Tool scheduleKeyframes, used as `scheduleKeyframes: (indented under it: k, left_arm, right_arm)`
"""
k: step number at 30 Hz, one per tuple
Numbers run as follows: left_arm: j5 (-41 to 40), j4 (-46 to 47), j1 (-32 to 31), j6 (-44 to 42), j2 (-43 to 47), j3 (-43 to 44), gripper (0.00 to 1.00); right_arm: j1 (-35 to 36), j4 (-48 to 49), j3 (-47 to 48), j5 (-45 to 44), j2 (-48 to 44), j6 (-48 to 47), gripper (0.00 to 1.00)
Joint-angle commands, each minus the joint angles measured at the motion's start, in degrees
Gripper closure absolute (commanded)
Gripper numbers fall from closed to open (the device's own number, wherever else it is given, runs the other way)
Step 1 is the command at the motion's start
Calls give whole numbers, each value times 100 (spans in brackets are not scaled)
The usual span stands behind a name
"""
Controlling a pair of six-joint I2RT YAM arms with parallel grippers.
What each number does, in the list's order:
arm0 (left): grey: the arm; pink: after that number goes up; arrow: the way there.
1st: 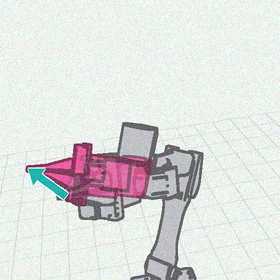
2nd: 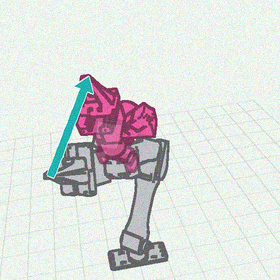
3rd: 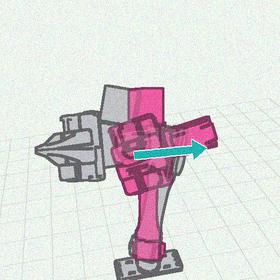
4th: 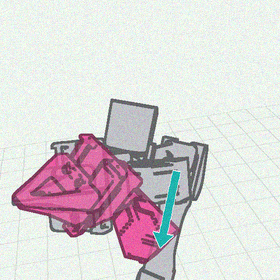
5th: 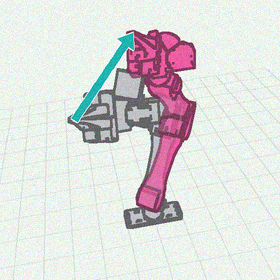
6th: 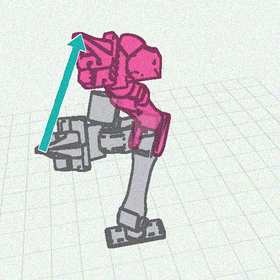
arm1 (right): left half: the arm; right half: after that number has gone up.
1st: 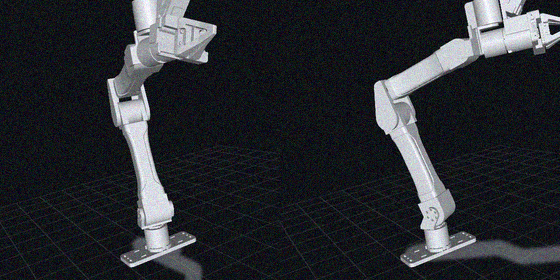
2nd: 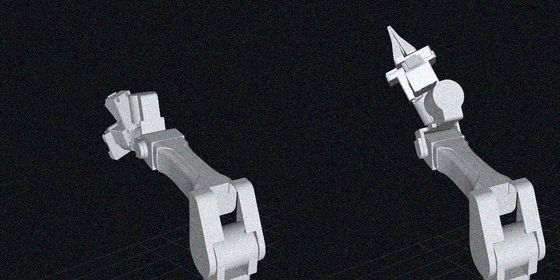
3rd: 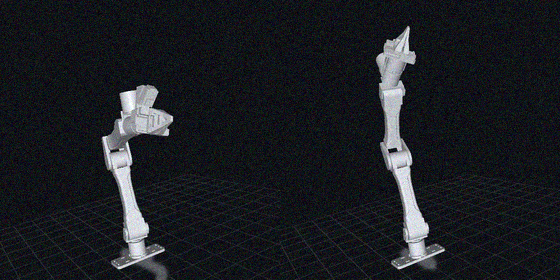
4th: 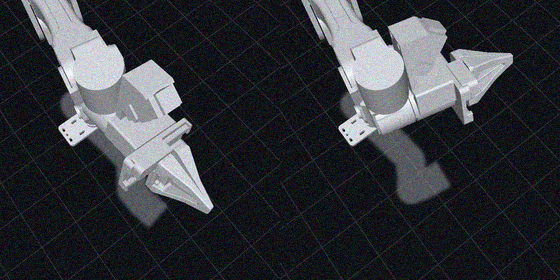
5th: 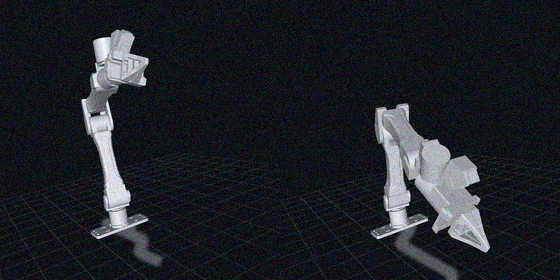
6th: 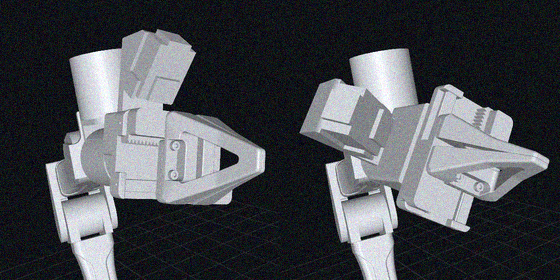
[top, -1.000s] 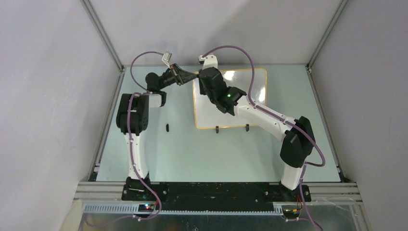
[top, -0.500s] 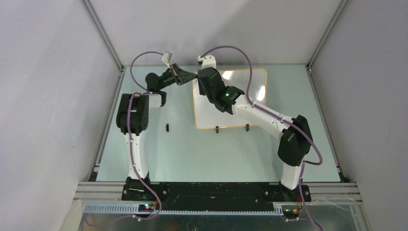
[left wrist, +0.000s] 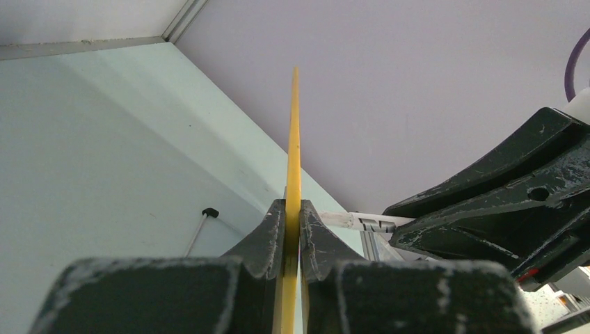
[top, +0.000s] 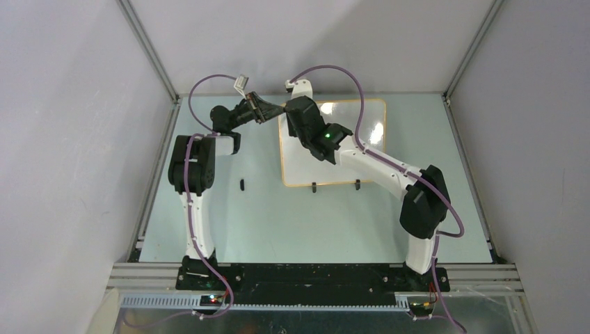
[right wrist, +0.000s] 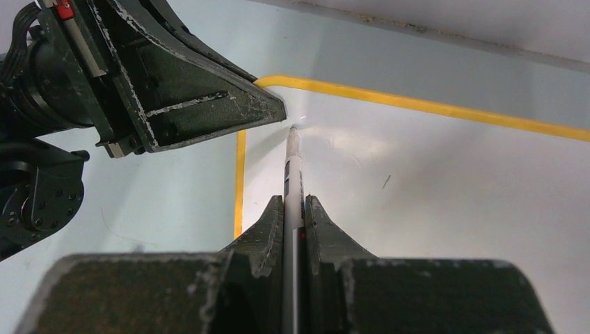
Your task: Write a sentence on the whiteboard
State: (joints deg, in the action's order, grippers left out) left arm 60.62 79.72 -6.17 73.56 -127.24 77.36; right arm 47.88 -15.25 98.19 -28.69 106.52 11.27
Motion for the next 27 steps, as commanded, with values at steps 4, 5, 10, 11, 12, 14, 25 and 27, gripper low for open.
scheduleKeyframes:
  k: [4, 5, 10, 11, 12, 14, 25, 27]
  left_arm:
    - [-31, 398, 55, 132, 3, 117, 100]
    - [-32, 397, 55, 132, 5, 119, 100]
    - [-32, 412, 54, 144, 6, 119, 100]
    - [-30, 412, 50, 149, 6, 116, 100]
    - [-32, 417, 54, 145, 6, 113, 100]
    - [-33, 418, 48, 149, 6, 119, 100]
    - [-31, 422, 50, 156, 5, 126, 100]
    - [-28, 429, 53, 158, 3, 126, 100]
  right_arm:
    - [-32, 25, 292, -144, 83, -73, 100]
    - [-33, 11, 290, -141, 80, -72, 100]
    - [-14, -11, 260, -150, 75, -54, 100]
    - [-13, -13, 257, -152, 67, -52, 100]
    - [-10, -13, 243, -158, 59, -49, 100]
    - [3, -14, 207, -155, 40, -42, 100]
    - [64, 28, -94, -164, -123, 24, 100]
    - [80, 28, -136, -164, -150, 27, 100]
